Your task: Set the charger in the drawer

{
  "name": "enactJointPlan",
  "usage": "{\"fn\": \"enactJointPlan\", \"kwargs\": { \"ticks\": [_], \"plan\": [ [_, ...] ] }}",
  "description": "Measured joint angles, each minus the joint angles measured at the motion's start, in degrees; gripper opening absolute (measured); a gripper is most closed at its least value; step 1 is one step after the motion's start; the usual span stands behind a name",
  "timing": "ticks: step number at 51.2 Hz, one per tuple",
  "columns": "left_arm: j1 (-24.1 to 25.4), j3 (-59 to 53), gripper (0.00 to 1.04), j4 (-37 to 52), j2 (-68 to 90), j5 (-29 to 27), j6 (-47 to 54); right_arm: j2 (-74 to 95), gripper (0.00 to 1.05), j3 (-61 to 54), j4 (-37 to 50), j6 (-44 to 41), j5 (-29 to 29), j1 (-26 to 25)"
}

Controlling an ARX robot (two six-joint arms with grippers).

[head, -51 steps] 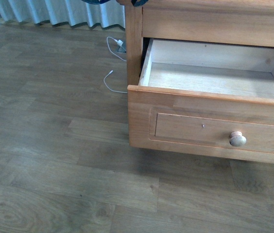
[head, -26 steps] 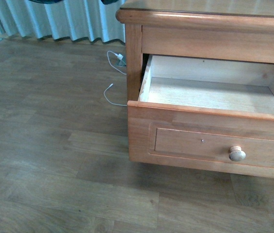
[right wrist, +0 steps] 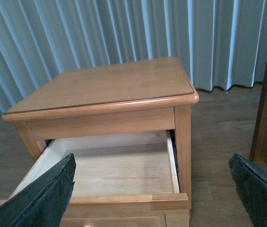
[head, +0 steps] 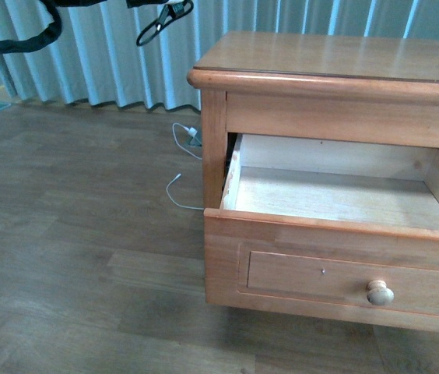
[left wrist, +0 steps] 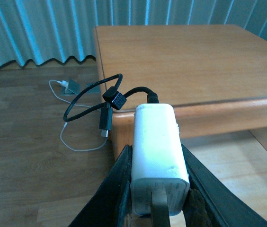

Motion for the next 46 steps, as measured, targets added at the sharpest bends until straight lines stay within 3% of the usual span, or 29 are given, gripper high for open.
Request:
{"fn": "enactJointPlan", "kwargs": {
  "ticks": [9,14,25,46],
  "plan": [
    [-2.67,-5.68,0.24,-8.28,-6.08,7.76,-2.91,0.00,0.97,0.00,0.00,0.00,-0.02,0.00],
    [-3.89,-7.04,0.24,-10.67,-5.64,9.14,-4.39,0.00,0.97,0.00,0.00,0.00,-0.02,0.00],
    [-4.70,-6.40,0.24,-9.33,-1.31,10.69,-7.74,0.00,0.97,0.00,0.00,0.00,0.00,0.00],
    [-3.43,7.37,0.24,-3.85,17.77,21.27,-11.93,0.00,0.97,0.00,0.00,0.00,0.00,-0.02]
  ]
}}
